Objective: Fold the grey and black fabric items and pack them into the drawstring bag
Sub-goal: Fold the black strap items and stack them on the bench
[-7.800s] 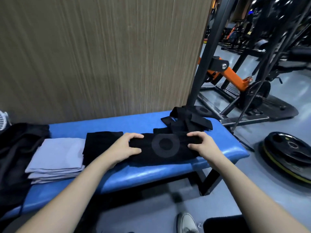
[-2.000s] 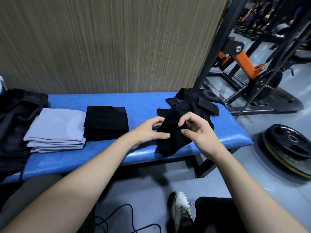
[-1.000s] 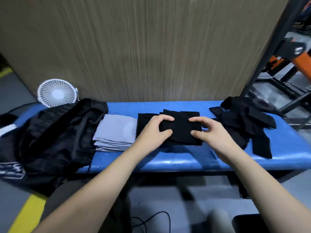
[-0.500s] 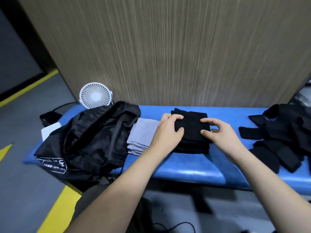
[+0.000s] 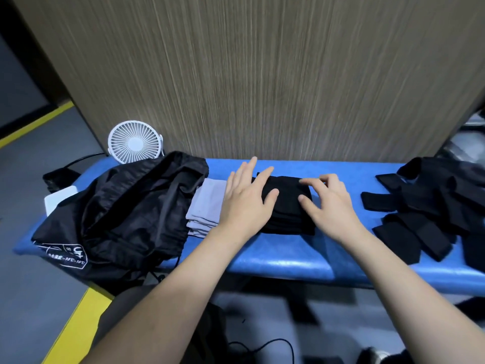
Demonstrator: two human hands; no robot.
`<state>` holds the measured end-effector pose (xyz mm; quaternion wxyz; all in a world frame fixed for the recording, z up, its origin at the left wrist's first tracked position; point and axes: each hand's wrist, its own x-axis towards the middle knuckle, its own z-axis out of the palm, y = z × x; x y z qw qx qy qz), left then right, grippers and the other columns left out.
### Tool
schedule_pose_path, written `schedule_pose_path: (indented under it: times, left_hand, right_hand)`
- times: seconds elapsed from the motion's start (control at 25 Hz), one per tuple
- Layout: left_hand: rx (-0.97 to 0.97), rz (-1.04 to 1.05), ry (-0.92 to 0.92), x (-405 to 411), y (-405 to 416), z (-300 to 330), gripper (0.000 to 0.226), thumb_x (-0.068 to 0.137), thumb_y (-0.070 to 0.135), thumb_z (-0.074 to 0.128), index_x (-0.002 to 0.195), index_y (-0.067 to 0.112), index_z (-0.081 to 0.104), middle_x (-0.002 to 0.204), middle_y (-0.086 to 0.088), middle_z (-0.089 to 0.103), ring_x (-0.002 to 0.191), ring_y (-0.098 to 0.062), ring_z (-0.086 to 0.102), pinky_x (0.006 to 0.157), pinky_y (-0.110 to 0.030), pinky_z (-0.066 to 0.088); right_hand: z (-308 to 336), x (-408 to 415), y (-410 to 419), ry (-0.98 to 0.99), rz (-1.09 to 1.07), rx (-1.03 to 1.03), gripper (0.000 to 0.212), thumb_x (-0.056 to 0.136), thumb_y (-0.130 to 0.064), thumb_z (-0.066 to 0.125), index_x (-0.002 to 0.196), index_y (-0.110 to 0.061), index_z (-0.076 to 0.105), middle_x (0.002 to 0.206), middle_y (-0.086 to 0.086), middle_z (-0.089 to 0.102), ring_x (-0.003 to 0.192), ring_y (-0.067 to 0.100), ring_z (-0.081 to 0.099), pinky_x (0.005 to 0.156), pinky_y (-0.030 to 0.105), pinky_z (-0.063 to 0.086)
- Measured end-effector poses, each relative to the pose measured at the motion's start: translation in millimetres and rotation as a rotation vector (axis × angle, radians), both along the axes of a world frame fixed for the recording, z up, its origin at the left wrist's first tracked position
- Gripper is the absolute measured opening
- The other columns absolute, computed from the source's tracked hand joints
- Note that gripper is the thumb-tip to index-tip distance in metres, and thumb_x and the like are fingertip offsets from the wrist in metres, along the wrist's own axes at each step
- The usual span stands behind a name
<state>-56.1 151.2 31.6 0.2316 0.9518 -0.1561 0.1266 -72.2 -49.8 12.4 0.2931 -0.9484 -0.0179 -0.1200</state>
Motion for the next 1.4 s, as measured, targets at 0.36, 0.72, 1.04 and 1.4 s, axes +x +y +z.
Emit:
schedule_pose_path:
  times: [0.36,0.72,1.04,1.4]
  left_hand:
    - [0.23,-0.07,0.058,4,-1,-16,0.058,0.103,0.051,0.028,0.157,0.031,0.021,0.167,0.008,0.01,0.153,-0.011,0.003,0.124,-0.037,-0.006]
    - [0.357,-0.071,0.133,5,5,-23,0.064,0.103,0.056,0.019,0.159,0.028,0.008,0.167,0.007,0.0,0.153,-0.01,-0.002,0.124,-0.04,-0.008]
    - [0.224,-0.053,-0.041,2,-5,-9,0.05,0.101,0.05,0.039,0.146,0.031,0.047,0.157,0.009,0.037,0.15,-0.012,0.02,0.123,-0.038,-0.004]
    - [0.038,-0.137,-0.259,-4,-40,1,0.038,0.093,0.047,0.042,0.11,0.029,0.071,0.108,0.013,0.068,0.109,-0.013,0.058,0.115,-0.034,0.024]
  right_hand:
    - [-12,1,2,0.121,0.183,-0.223,0.057,0.104,-0.054,0.031,0.159,-0.037,0.021,0.169,-0.01,0.004,0.156,0.014,-0.003,0.125,0.047,0.005]
    - [-22,2,5,0.28,0.221,-0.222,0.061,0.104,-0.056,0.028,0.16,-0.041,0.009,0.169,-0.015,-0.005,0.155,0.01,-0.01,0.125,0.049,-0.002]
    - [-8,-12,-7,0.185,0.205,-0.168,0.06,0.102,-0.057,0.038,0.157,-0.038,0.024,0.167,-0.011,0.017,0.155,0.012,0.008,0.125,0.043,0.006]
    - [10,-34,-37,0.009,0.147,-0.168,0.072,0.09,-0.068,0.024,0.144,-0.028,0.05,0.14,-0.008,0.056,0.132,0.013,0.048,0.11,0.034,0.033]
